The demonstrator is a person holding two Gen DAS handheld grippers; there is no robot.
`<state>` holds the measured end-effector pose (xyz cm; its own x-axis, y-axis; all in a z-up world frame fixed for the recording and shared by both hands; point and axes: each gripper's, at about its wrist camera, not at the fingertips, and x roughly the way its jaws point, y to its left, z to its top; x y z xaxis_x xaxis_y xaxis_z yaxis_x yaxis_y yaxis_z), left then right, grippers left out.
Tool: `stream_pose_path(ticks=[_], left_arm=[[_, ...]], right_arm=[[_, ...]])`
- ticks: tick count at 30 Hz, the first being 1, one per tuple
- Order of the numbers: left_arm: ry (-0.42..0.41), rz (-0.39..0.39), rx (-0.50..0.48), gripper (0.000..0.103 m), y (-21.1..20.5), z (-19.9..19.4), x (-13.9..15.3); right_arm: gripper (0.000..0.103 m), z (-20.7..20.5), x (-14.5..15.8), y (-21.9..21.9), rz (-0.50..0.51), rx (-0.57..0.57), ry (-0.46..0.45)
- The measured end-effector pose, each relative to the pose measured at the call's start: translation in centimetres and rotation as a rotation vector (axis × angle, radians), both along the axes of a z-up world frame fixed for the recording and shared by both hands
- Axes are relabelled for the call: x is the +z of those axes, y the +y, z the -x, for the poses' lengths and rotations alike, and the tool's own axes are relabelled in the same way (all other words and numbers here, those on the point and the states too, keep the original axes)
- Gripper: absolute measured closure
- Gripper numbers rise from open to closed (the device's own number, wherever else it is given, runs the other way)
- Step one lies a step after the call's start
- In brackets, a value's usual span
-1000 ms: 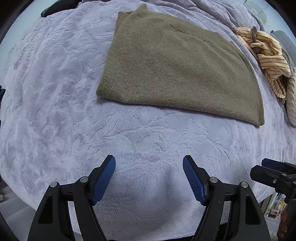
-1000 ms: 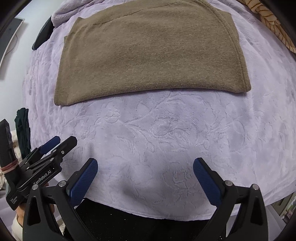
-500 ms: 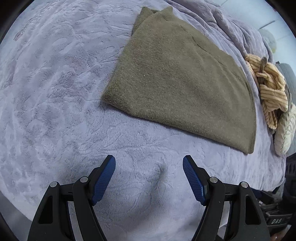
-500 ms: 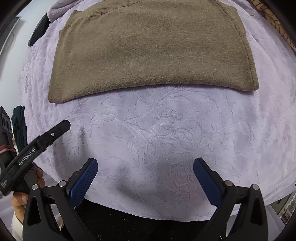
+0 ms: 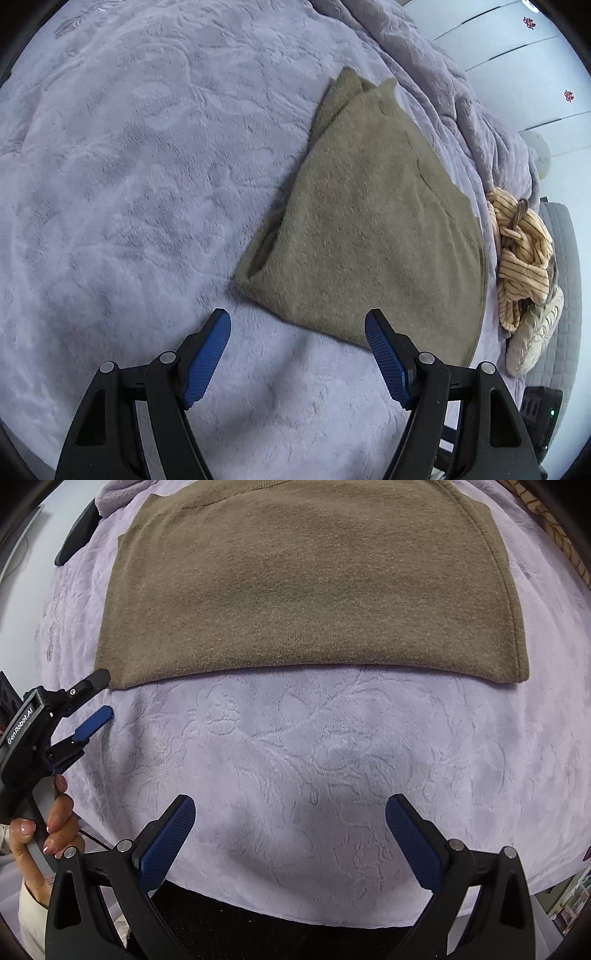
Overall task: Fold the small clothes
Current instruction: 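Move the left tool to a side edge of the sweater and close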
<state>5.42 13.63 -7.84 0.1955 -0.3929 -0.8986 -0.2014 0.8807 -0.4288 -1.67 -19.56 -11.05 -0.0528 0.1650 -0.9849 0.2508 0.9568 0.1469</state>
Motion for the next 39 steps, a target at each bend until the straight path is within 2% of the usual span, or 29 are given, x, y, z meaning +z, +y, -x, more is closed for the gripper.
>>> stream_pose_path(ticks=[4, 8, 14, 18, 20, 22, 25, 27, 35, 39], left_arm=[[-0.002, -0.105, 0.071, 0.027, 1.5, -1.7, -0.5], [0.009, -0.273, 0.006, 0.027, 2.0, -2.2, -1.6], [-0.007, -0.322, -0.052, 0.027, 1.7, -2.3, -1.4], [0.002, -0.275, -0.025, 0.027, 3.1, -1.6, -0.8], [-0.006, -0.196, -0.020, 0.027, 3.2, -0.9, 0.1], [-0.012, -0.082, -0.024, 0.027, 2.9, -0.6, 0.6], [0.005, 0.055, -0.068, 0.027, 0.9, -0.2, 0.3], [0.028, 0.099, -0.092, 0.027, -0.6, 0.1, -0.4], [0.058, 0.159, -0.058, 0.027, -3.2, 0.5, -2.5], [0.047, 0.197, 0.044, 0.027, -2.9, -0.4, -3.4]], right_arm=[[0.000, -0.1, 0.0, -0.2, 0.000, -0.008, 0.002], [0.000, 0.1, -0.1, -0.8, -0.003, -0.015, 0.009], [0.000, 0.1, -0.2, -1.5, -0.003, -0.024, 0.012], [0.000, 0.1, 0.0, -2.3, -0.005, -0.033, 0.006], [0.000, -0.1, 0.1, -2.7, -0.008, -0.036, 0.003], [0.000, -0.2, 0.2, -2.9, -0.010, -0.040, -0.006], [0.000, -0.9, 0.5, -3.2, -0.021, -0.050, -0.040], [0.000, -1.8, 0.6, -3.3, -0.021, -0.045, -0.046], [0.000, -6.4, 0.8, -3.2, 0.013, 0.007, -0.132], [0.000, -7.9, -1.2, -4.1, -0.013, 0.015, -0.166]])
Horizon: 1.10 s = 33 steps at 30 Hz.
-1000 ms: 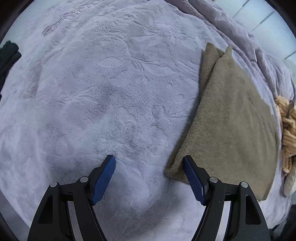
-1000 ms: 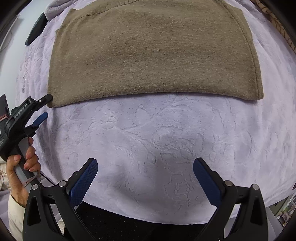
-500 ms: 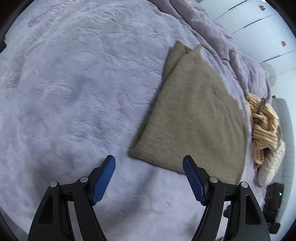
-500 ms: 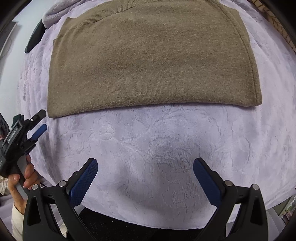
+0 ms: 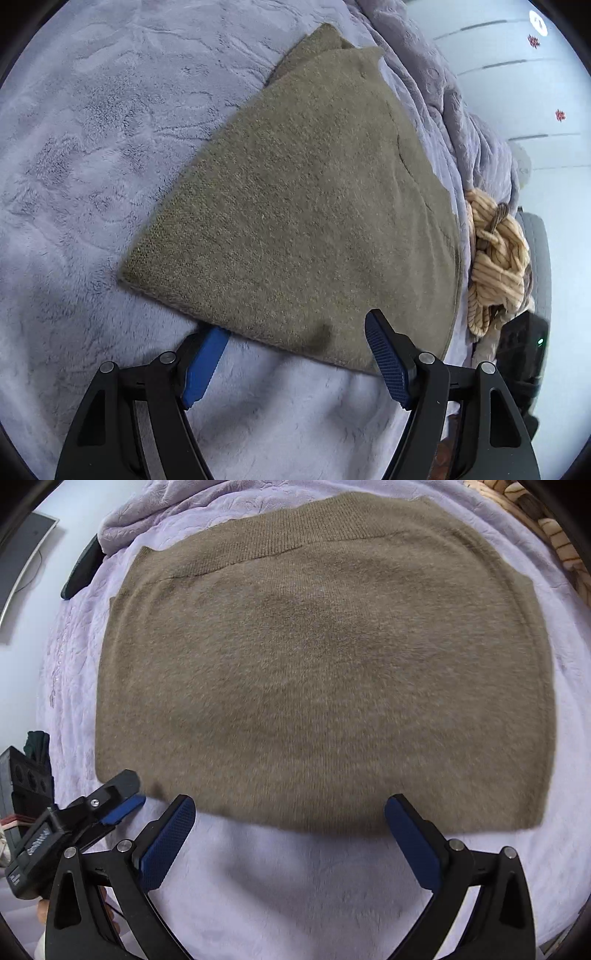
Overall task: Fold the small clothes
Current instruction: 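Move the left tool to a side edge of the sweater and close, then lift the gripped side edge with the left tool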
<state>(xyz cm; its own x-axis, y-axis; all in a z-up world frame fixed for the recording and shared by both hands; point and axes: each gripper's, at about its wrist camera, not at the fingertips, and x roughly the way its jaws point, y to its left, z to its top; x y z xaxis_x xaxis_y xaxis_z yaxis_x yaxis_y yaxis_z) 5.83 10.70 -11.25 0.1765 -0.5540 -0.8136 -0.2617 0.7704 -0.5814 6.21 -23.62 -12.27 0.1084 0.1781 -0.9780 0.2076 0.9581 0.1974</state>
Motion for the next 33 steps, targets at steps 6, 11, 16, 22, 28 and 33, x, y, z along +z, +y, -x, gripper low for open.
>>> stream_pose_path(ticks=[6, 11, 16, 22, 28, 33], left_arm=[[-0.075, 0.062, 0.104, 0.027, -0.1, -0.9, 0.9], [-0.172, 0.006, 0.020, 0.027, -2.1, -1.9, 2.3], [-0.090, 0.020, 0.105, 0.027, -0.9, -3.0, -0.8], [-0.100, -0.097, 0.106, 0.057, -1.9, -3.6, -0.3], [-0.211, -0.295, -0.016, 0.084, -4.0, -3.5, 2.3], [-0.376, -0.422, -0.141, 0.085, -7.0, -3.1, 6.6]], right_arm=[[0.000, -0.5, -2.4, -1.3, -0.041, 0.014, -0.003], [0.000, -0.5, -2.4, -2.0, -0.065, 0.035, -0.022], [0.000, -1.0, -2.5, -3.0, -0.091, 0.040, -0.025], [0.000, -0.4, -2.9, -2.0, -0.097, 0.051, -0.025], [0.000, -0.2, -2.9, -1.3, -0.092, 0.050, -0.016], [0.001, 0.2, -2.1, -1.7, -0.128, -0.010, -0.045]])
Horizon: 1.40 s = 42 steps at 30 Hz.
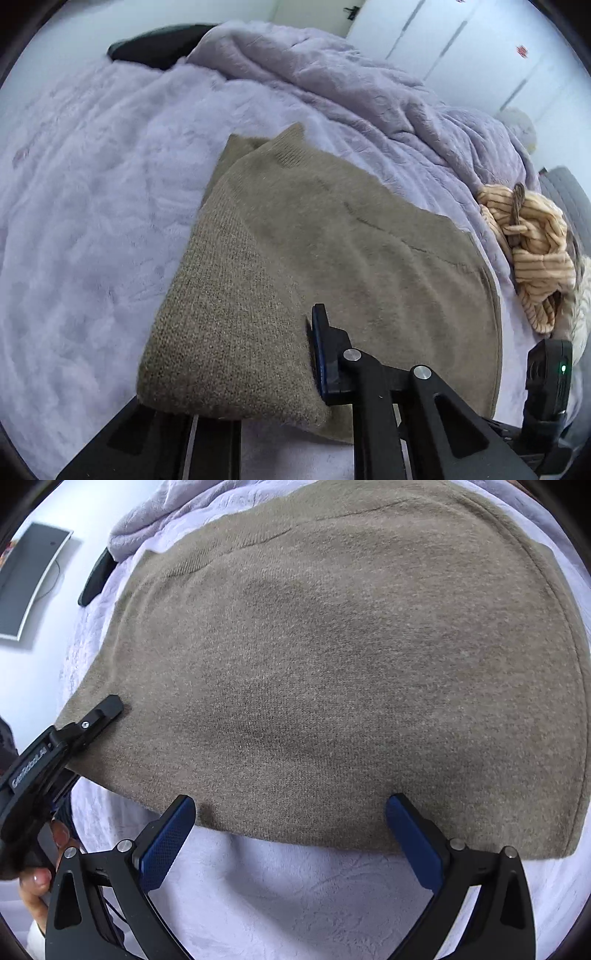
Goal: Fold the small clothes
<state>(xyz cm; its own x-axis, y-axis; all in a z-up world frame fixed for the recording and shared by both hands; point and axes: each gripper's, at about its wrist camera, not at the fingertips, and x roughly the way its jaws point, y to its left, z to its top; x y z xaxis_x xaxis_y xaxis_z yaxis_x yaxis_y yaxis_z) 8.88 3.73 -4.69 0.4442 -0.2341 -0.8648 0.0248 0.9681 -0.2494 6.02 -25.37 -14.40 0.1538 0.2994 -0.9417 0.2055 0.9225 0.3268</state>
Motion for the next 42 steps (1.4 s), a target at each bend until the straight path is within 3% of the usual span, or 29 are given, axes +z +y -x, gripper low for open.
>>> stream_pose_path(ticks=[5, 8, 11, 13, 17, 23, 29, 37, 39, 40, 42], left_arm=[[-0.150, -0.177, -0.246, 0.085, -6.1, 0.8, 2.5], [-0.146, -0.187, -0.281, 0.085, -7.1, 0.9, 2.2], [-0.158, -0.217, -0.312, 0.085, -7.7, 1.2, 2.0], [-0.174, -0.246, -0.349, 0.085, -8.1, 1.7, 1.8], [-0.193, -0.275, -0.395, 0.085, -8.9, 2.4, 1.4], [-0.202, -0.267, -0.396, 0.085, -8.7, 2.7, 1.2], [-0.191, -0.245, -0.373, 0.085, -8.0, 2.5, 0.9], [-0.188, -0.270, -0.381, 0.085, -8.0, 2.9, 0.3], [-0.192, -0.279, -0.393, 0.085, -8.4, 2.9, 0.4], [-0.191, -0.275, -0.397, 0.085, -8.5, 2.9, 0.5], [-0.193, -0.274, -0.399, 0.085, -8.7, 2.8, 0.8]], right_arm=[[0.004, 0.9, 1.8, -2.9, -0.072, -0.101, -0.012], [0.004, 0.3, 3.7, -5.5, -0.108, -0.147, -0.023], [0.004, -2.1, 6.3, -6.9, -0.144, -0.121, -0.044], [0.004, -4.5, 7.8, -6.2, -0.159, -0.056, -0.049], [0.003, -12.2, 10.4, -0.6, -0.177, 0.191, 0.001], [0.000, -19.2, 9.4, 10.7, -0.112, 0.547, 0.156], [0.000, -20.6, 4.9, 18.9, 0.049, 0.784, 0.297], [0.002, -20.0, 1.3, 22.5, 0.201, 0.932, 0.371], [0.027, -19.8, 0.6, 22.4, 0.262, 0.949, 0.371], [0.074, -19.6, 0.4, 22.2, 0.286, 0.952, 0.365], [0.076, -19.6, 0.8, 21.2, 0.286, 0.904, 0.324]])
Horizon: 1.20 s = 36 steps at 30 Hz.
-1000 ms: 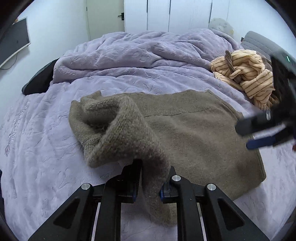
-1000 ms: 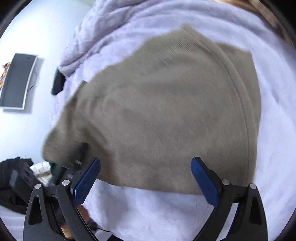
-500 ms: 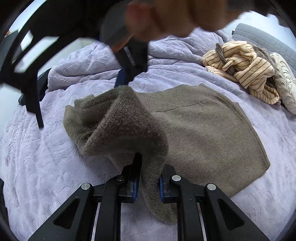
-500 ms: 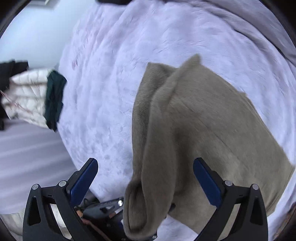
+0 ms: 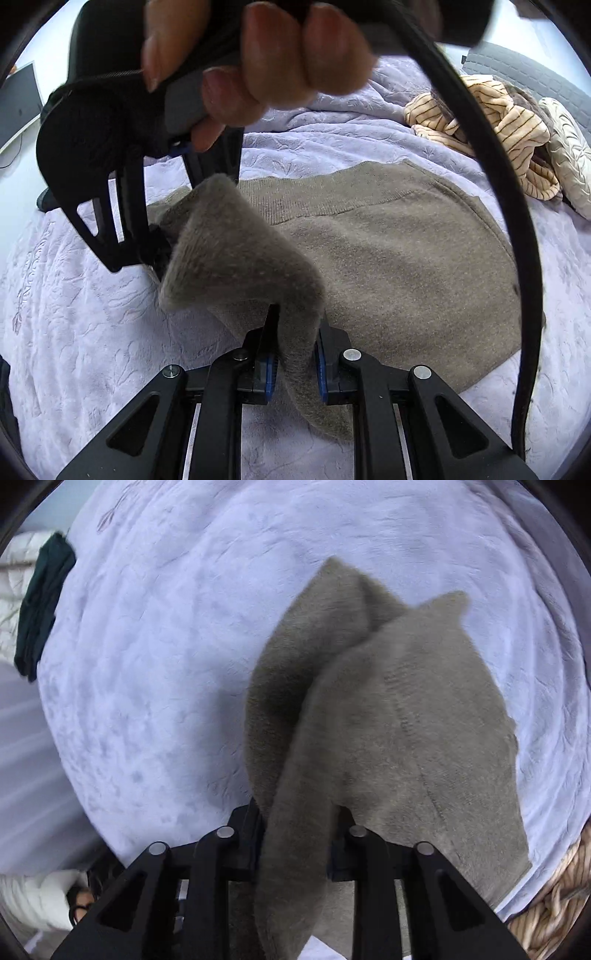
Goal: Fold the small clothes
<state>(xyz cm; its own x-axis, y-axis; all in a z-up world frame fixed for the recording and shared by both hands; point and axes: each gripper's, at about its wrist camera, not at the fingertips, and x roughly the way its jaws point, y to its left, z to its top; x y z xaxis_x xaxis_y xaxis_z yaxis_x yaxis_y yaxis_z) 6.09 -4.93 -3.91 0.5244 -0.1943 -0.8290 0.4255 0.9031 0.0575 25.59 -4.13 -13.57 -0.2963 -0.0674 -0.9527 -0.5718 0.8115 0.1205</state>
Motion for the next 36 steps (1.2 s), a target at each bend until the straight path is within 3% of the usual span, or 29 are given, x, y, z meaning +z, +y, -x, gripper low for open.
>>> stream_pose_path(ticks=[4, 10, 14, 18, 22, 26, 29, 33, 35, 36], left_arm=[[-0.008, 0.016, -0.016, 0.085, -0.9, -0.1, 1.3], [-0.062, 0.035, -0.108, 0.085, -5.0, 0.5, 4.5], [-0.080, 0.048, -0.199, 0.085, -8.9, 1.4, 5.6], [-0.058, 0.044, -0.303, 0.085, -13.2, 2.9, 4.9], [0.038, 0.034, -0.353, 0.085, -16.0, 4.5, 2.2], [0.123, -0.004, -0.365, 0.085, -16.8, 5.6, -0.7], [0.168, -0.036, -0.356, 0.085, -16.8, 6.0, -2.4], [0.171, -0.056, -0.356, 0.085, -16.9, 5.9, -2.9], [0.178, -0.055, -0.353, 0.085, -17.0, 5.9, -2.7], [0.179, -0.053, -0.350, 0.085, -17.0, 6.1, -2.5]], right_arm=[[0.080, 0.1, 2.7, -2.8, -0.108, -0.089, -0.080], [0.080, 0.8, 8.0, -10.6, -0.297, -0.332, -0.166], [0.081, 2.5, 11.7, -18.2, -0.394, -0.493, -0.270], [0.081, 5.5, 13.4, -25.7, -0.461, -0.636, -0.353], [0.081, 9.6, 11.5, -33.0, -0.514, -0.811, -0.370], [0.081, 13.5, 6.5, -38.6, -0.511, -0.956, -0.337], [0.081, 15.5, 2.9, -40.2, -0.494, -1.003, -0.292], [0.079, 16.5, 1.4, -41.4, -0.602, -1.086, -0.260], [0.066, 16.0, 1.6, -41.6, -0.660, -1.106, -0.256], [0.065, 15.7, 1.7, -41.7, -0.678, -1.114, -0.259]])
